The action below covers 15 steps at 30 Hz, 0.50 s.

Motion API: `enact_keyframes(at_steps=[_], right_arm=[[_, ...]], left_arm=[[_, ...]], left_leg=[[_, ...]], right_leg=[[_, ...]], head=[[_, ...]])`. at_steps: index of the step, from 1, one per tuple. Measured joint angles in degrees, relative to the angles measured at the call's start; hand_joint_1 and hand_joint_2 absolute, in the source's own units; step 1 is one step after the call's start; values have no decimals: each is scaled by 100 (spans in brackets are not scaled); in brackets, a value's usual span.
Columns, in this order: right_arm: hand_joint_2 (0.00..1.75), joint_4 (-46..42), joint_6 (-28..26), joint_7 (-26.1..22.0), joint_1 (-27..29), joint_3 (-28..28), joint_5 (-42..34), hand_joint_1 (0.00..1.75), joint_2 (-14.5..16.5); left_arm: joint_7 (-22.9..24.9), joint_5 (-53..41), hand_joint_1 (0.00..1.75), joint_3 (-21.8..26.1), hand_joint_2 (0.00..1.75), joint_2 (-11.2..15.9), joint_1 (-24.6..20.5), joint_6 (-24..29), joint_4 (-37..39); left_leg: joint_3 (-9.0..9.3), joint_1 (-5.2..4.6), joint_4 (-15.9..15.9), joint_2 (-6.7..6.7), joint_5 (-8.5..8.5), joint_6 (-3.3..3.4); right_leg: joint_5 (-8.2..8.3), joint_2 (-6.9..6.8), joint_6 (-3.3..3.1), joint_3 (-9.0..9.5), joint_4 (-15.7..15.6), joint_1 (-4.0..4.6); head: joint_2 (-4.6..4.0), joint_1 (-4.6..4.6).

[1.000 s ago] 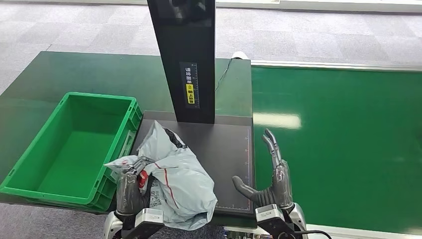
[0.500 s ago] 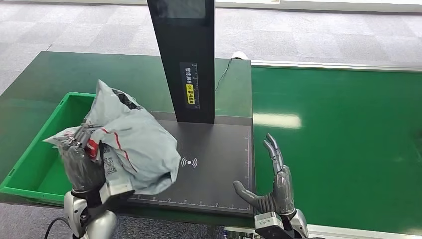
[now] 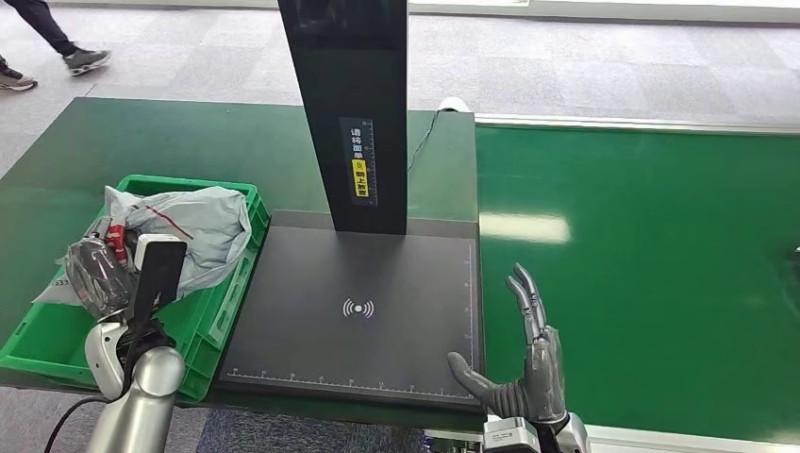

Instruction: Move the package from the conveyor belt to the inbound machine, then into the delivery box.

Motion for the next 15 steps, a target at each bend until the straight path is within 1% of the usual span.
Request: enact_keyframes(at_steps=[1, 5, 10, 14, 15], right_arm=[[175, -13, 1, 4, 8, -9, 8, 0, 9], [175, -27, 14, 26, 20, -21, 58, 0, 51], [175, -27, 52, 79, 18, -26, 122, 0, 113], [175, -27, 67, 88, 17, -34, 128, 0, 139], [175, -27, 67, 90, 17, -39, 128, 0, 145]], left_arm=[[-9, 18, 175, 66, 175, 6, -33, -19, 70], [-37, 1, 82, 201, 175, 13, -159, -94, 302], [45, -187, 82, 255, 175, 9, -374, -90, 614], [53, -192, 0, 272, 175, 8, -451, -85, 730], [48, -188, 0, 277, 175, 8, -464, -78, 749]], left_leg=[[-1, 0, 0, -1, 0, 0], [-3, 0, 0, -1, 0, 0], [-3, 0, 0, 0, 0, 0], [-2, 0, 0, -1, 0, 0], [-2, 0, 0, -1, 0, 0]], right_leg=[[0, 0, 0, -1, 0, 0], [0, 0, 0, -3, 0, 0], [0, 1, 0, -1, 0, 0], [0, 0, 0, -1, 0, 0], [0, 0, 0, -1, 0, 0]], head=[[0, 0], [0, 1], [0, 1], [0, 1], [0, 0]])
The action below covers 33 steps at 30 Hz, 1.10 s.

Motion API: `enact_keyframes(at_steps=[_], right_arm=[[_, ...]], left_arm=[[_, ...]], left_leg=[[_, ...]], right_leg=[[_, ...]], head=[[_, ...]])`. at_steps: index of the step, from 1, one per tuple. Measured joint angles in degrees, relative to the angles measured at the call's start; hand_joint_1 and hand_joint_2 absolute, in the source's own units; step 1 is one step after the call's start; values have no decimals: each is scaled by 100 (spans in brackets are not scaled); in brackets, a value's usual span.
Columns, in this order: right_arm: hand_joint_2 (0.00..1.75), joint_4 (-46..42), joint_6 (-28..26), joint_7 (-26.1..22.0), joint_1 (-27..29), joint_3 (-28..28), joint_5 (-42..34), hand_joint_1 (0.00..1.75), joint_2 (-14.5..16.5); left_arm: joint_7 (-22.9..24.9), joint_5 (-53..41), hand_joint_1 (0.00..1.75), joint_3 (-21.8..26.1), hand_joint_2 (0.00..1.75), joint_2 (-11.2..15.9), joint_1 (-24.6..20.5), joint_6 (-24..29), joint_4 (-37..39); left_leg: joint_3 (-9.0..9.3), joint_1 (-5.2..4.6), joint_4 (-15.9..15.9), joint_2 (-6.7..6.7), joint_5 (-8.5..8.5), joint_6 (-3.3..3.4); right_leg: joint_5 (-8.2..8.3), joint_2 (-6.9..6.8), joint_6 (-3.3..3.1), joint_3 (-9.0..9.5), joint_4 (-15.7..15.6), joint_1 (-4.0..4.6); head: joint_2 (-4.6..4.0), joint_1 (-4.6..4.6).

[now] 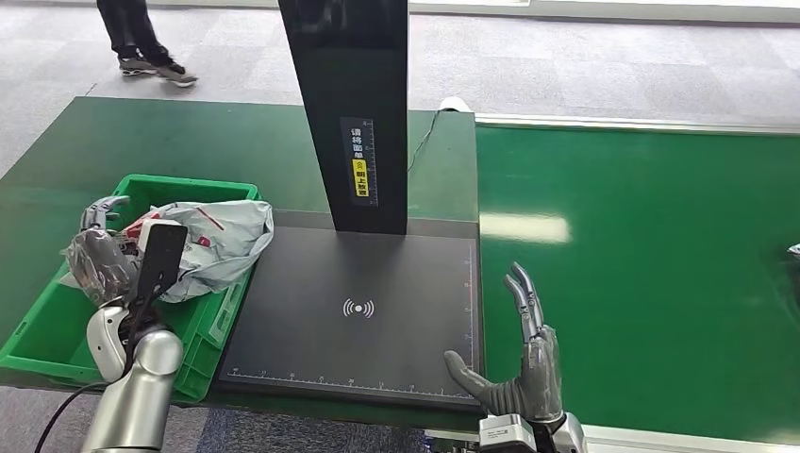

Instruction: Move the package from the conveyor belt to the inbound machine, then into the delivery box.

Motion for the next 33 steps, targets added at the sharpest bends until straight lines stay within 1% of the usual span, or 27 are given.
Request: enact_keyframes(at_steps=[10, 12, 13, 14, 15, 18, 19, 20, 21, 24, 29, 33], right_arm=[[175, 0, -42, 11, 1, -58, -10, 0, 13], [175, 0, -46, -2, 1, -62, -40, 0, 10], [175, 0, -46, -11, 0, -63, -55, 0, 10], [175, 1, -46, -22, -3, -64, -71, 0, 10], [175, 1, -46, -32, -9, -65, -90, 0, 10], [175, 20, -55, -69, -65, -65, -184, 0, 8], [175, 33, -65, -83, -93, -65, -225, 0, 4], [175, 48, -76, -98, -121, -65, -265, 0, -1], [175, 63, -87, -111, -146, -65, -297, 0, -7], [175, 107, -105, -139, -197, -65, -369, 0, -32], [175, 174, -109, -140, -233, -65, -417, 0, -83], [175, 219, -109, -137, -250, -65, -423, 0, -113]], left_arm=[[-373, 38, 0, -85, 175, -24, -61, 272, 54], [-525, 7, 0, -106, 175, -32, -45, 409, 4], [-711, 5, 0, -97, 175, -54, -26, 484, -62], [-1019, 39, 0, -62, 175, -99, 4, 543, -167], [-1451, 124, 0, 3, 175, -180, 41, 573, -307], [-3001, 726, 0, 237, 175, -540, 201, 584, -866], [-3340, 951, 0, 247, 175, -644, 278, 584, -1071], [-3543, 1131, 0, 209, 175, -729, 364, 584, -1277], [-3638, 1244, 0, 148, 175, -794, 449, 584, -1477], [-3712, 1418, 0, -112, 175, -915, 716, 584, -2033], [-3731, 1543, 0, -701, 175, -937, 1102, 580, -2822], [-3733, 1548, 0, -989, 175, -936, 1269, 580, -3196]], left_leg=[[0, 0, 0, 0, 0, 0], [0, 0, 0, 0, 0, 0], [0, 0, 0, 0, 0, 0], [0, 0, 0, 0, 0, 0], [-1, 0, 0, 0, 0, 0], [-2, -1, 0, 0, -1, 1], [-2, -1, 0, 0, -2, 1], [-2, -1, 0, 0, -2, 2], [-2, -2, 0, -1, -3, 2], [-2, -1, 0, -1, -3, 2], [-1, 0, -1, -2, -3, 2], [-1, 0, -1, -2, -3, 1]], right_leg=[[0, 0, 0, 2, 0, 0], [0, 0, 0, 3, 0, 0], [0, 0, 0, 3, 1, 0], [0, 0, 0, 3, 1, 0], [0, 0, 0, 3, 1, 0], [0, 0, 0, 3, 1, -1], [0, 0, 0, 3, 0, -1], [0, 0, 0, 3, 0, -2], [0, -1, 1, 3, -1, -2], [0, -1, 1, 3, -2, -2], [0, -1, 0, 4, -1, -1], [0, -2, 0, 5, -1, -1]], head=[[0, 1], [0, 0], [0, -1], [0, -1], [0, -1], [0, 0], [0, 1], [0, 1], [0, 1], [0, -1], [0, -1], [0, 0]])
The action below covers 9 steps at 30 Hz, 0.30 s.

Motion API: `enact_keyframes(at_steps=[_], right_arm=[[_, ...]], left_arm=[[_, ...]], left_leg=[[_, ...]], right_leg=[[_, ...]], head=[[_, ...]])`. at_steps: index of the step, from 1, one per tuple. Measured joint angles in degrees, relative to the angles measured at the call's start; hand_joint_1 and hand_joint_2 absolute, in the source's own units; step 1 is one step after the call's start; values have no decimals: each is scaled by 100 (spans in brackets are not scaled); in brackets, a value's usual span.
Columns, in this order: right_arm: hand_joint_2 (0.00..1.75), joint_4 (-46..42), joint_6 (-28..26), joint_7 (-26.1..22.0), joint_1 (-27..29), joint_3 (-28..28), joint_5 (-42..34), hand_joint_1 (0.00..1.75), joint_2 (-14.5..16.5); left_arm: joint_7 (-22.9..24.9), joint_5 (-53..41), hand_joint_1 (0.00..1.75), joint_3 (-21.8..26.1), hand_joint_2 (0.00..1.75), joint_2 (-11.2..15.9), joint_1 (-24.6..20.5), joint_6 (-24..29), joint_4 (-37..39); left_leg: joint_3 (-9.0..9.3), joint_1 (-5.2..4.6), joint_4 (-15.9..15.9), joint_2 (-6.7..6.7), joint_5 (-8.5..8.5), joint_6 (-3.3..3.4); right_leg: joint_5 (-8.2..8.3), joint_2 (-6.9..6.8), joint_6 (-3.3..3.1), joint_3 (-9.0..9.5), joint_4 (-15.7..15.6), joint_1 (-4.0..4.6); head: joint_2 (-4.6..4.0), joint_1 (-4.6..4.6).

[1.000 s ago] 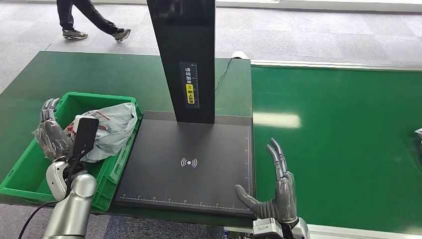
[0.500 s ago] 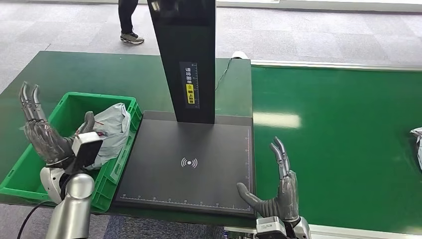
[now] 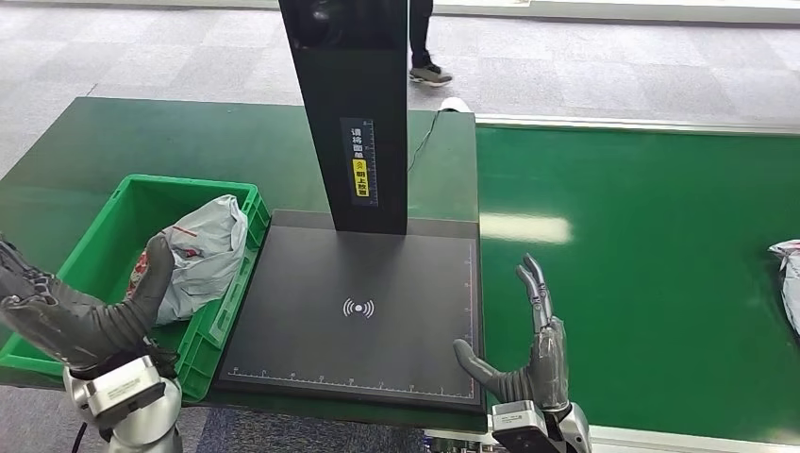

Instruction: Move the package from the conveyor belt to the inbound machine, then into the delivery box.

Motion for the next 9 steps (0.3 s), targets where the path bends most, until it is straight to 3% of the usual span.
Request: enact_keyframes(at_steps=[9], right_arm=[[175, 48, 9, 43, -8, 0, -4, 0, -36]], left_arm=[[-1, 180, 0, -242, 175, 37, 110, -1, -260]], left_leg=[[1, 0, 0, 0, 0, 0]], right_leg=[[0, 0, 0, 1, 0, 0]], head=[[0, 0]])
